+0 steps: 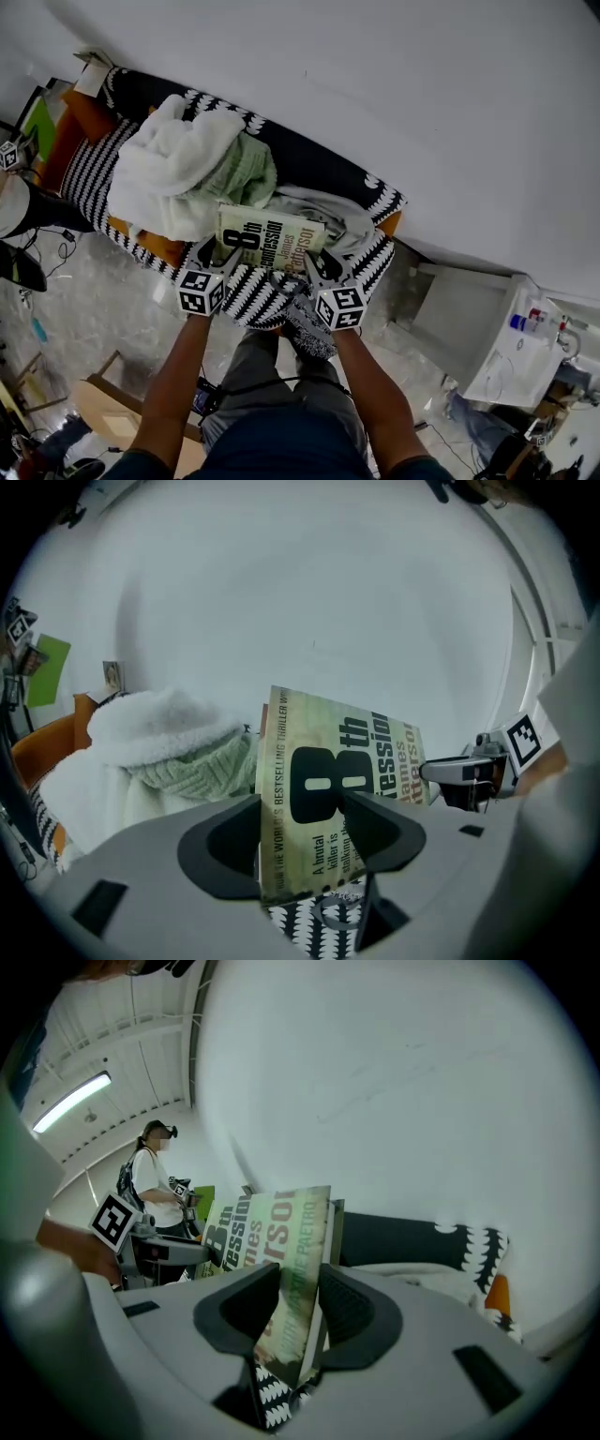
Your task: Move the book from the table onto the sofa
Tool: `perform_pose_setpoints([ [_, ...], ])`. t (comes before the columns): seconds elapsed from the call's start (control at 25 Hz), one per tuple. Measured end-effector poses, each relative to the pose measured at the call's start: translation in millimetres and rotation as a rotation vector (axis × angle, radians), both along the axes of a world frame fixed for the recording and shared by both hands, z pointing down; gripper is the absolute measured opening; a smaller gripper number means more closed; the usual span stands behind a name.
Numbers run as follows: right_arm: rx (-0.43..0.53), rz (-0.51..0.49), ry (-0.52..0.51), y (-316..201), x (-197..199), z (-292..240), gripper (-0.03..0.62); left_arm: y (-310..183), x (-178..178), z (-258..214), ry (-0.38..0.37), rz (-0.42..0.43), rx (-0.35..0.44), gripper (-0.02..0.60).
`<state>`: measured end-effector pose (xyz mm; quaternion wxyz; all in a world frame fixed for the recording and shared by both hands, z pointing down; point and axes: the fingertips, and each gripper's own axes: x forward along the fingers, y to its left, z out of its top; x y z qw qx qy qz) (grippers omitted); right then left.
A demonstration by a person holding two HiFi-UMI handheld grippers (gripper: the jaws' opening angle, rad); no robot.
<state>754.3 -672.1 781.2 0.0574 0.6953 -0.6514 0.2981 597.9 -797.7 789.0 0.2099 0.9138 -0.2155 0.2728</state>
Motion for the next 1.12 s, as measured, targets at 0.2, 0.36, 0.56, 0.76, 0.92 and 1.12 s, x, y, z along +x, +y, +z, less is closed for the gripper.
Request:
perform_pose_setpoints([
  [0.2, -0.106, 0.038, -0.065, -1.9, -1.6, 63.2, 0.141, -5.4, 2.3, 66.1, -0.063, 0.034, -0.093, 0.264],
  [0.36, -0.174, 0.050, -0.109, -6.8, -1.5, 111.1, 0.141, -13.7, 5.8, 113.4, -0.108, 0.062, -0.140, 0.265],
  [0.56, -0.274, 0.055, -0.168, -3.9, -2.6, 159.0, 0.141, -9.7, 4.6, 162.4, -0.186, 0.078, -0.228, 0.265],
  [0.76, -0.360, 0.059, -0.205, -0.5, -5.7, 202.5, 0.141, -6.9, 3.4, 207.9, -0.239, 0.097, -0.293, 0.265],
  [0.92, -0.410, 0.056, -0.226, 4.8, -6.1, 229.7, 0.141, -1.8, 4.1, 236.4, -0.267, 0.105, -0.335, 0.265],
  [1.12, -0.482, 0.033, -0.240, 13.6, -11.6, 260.8, 0.141, 10.3, -4.2, 269.7, -0.320, 0.116, -0.378, 0.265],
])
